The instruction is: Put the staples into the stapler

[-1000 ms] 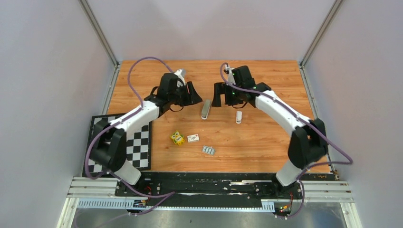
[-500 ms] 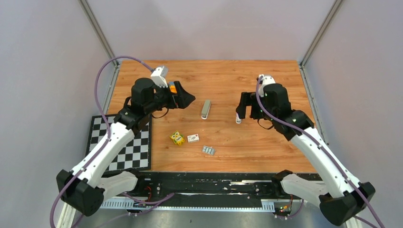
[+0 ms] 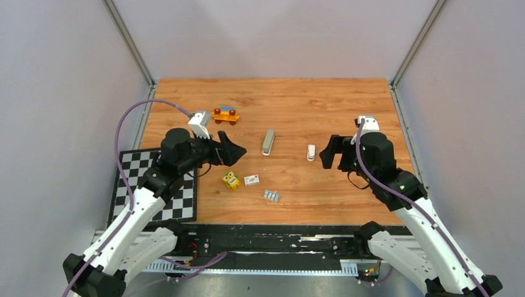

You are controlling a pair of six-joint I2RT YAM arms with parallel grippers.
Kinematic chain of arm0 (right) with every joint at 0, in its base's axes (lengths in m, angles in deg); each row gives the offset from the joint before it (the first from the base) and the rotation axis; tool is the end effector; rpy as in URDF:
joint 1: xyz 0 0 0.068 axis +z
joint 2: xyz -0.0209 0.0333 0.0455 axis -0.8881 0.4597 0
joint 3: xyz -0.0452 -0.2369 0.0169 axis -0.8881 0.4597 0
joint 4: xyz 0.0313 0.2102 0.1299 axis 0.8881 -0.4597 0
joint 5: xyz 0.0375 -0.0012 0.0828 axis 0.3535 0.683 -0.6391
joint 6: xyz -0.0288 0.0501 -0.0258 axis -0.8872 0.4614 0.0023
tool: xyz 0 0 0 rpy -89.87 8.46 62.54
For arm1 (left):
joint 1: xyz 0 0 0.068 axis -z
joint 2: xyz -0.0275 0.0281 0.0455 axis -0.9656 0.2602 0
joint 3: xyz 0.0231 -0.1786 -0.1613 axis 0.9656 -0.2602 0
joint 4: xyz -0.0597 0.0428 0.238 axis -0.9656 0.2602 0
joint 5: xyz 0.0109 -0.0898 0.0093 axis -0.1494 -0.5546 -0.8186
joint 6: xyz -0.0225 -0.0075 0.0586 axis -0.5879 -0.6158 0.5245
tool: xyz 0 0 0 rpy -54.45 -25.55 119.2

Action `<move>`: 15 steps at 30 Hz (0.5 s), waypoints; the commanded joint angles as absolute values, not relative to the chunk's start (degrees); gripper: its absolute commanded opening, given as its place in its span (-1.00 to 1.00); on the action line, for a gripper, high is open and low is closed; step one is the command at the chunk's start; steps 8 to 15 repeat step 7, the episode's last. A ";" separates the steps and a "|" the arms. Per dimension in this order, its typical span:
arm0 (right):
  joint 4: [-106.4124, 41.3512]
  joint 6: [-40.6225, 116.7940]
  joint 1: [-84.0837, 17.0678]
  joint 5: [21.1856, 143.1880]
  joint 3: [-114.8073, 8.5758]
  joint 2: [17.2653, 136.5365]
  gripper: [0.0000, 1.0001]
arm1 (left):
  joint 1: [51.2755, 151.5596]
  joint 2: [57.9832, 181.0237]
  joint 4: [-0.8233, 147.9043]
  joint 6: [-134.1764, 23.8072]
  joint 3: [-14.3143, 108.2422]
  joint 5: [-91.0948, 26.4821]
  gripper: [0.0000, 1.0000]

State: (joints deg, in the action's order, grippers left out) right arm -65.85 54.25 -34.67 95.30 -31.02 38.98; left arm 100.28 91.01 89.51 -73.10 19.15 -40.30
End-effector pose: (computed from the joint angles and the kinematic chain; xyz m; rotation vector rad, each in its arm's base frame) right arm 0.1613 0.0805 0.3239 -0.0245 2.0116 0.4799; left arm 0.1853 -0.1030 0.2983 0.1372 1.9455 -0.9138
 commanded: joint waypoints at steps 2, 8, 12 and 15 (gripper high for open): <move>-65.85 55.90 -35.17 96.37 -29.45 36.03 0.99 | 100.67 90.20 89.12 -72.53 18.66 -41.12 1.00; -65.77 55.40 -35.13 95.85 -30.40 35.91 0.99 | 100.66 90.26 89.10 -72.17 18.78 -41.18 1.00; -65.77 55.40 -35.13 95.85 -30.40 35.91 0.99 | 100.66 90.26 89.10 -72.17 18.78 -41.18 1.00; -65.77 55.40 -35.13 95.85 -30.40 35.91 0.99 | 100.66 90.26 89.10 -72.17 18.78 -41.18 1.00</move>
